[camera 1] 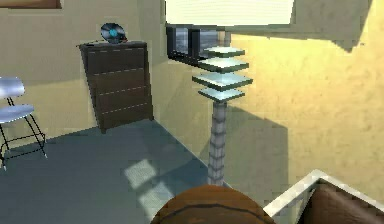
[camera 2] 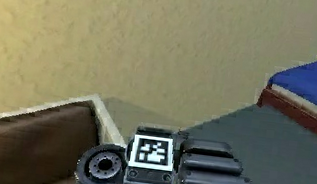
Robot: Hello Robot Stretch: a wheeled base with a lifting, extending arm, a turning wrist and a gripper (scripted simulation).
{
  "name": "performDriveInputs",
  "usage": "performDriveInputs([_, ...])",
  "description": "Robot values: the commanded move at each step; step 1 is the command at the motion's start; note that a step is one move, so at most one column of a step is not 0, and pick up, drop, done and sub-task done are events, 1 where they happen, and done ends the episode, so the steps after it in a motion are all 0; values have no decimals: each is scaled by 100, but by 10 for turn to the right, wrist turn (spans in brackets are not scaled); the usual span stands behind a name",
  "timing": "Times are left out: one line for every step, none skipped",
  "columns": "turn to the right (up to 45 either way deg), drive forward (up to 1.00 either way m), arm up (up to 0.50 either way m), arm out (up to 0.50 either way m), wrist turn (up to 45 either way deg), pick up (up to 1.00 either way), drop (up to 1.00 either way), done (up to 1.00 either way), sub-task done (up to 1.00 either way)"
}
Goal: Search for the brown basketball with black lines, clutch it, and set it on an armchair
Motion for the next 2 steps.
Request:
performDriveInputs([-150,0,0,0,0,0,0,0,0])
performDriveInputs([0,0,0,42,0,0,0,0,0])
